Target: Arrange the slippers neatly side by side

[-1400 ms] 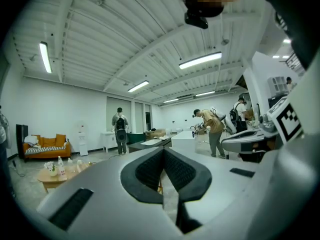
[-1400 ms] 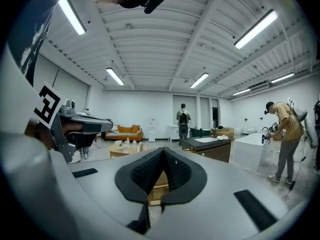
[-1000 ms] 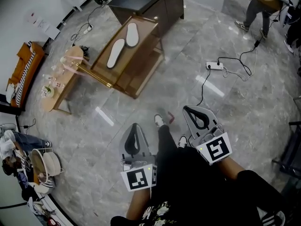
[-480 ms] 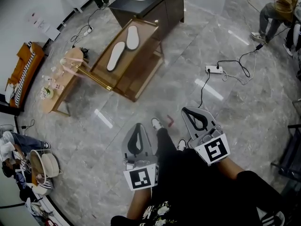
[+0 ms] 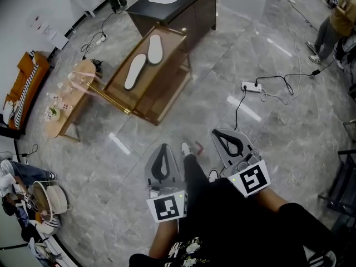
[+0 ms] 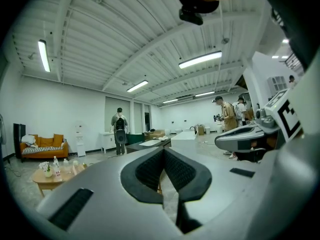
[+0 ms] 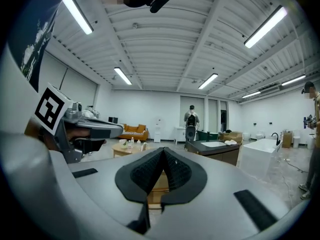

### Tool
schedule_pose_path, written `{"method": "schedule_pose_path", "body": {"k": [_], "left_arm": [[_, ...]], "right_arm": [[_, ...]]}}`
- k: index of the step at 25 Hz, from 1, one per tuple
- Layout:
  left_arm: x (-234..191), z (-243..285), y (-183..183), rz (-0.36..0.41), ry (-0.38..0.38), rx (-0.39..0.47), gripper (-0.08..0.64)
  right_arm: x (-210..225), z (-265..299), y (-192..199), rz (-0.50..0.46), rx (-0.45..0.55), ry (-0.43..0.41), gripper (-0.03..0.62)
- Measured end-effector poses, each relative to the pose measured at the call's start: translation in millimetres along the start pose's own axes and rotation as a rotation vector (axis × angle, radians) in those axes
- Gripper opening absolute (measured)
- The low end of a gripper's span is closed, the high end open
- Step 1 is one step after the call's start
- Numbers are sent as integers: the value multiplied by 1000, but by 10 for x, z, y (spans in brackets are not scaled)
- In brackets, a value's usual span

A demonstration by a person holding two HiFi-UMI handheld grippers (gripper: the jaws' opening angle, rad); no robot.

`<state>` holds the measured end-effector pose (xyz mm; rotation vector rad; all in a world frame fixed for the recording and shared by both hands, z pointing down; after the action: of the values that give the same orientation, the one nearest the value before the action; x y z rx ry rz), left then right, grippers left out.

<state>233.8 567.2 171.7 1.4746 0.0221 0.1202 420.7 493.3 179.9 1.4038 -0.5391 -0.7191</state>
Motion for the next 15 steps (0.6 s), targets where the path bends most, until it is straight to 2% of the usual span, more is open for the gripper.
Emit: {"method": "schedule_pose_path", "body": {"k": [5,15], "left_arm": [[-4,169,-34,8,25,12,0],[-253,478,-27,1,7,1,0]], "right_arm": [[119,123,34,16,-17,9,-3],[298,494,-5,20,-13,15,-3]]}}
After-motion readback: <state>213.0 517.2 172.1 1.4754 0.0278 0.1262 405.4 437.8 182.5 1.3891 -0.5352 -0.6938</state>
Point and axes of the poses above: the fingertips, and each gripper's own axes: z forward along the fingers, x to its right, y out of its underside, the point moved 8 cm from there along -z, backward along the fingers, and after that the axes turned 4 degrees about y, right-handed, at the moved point
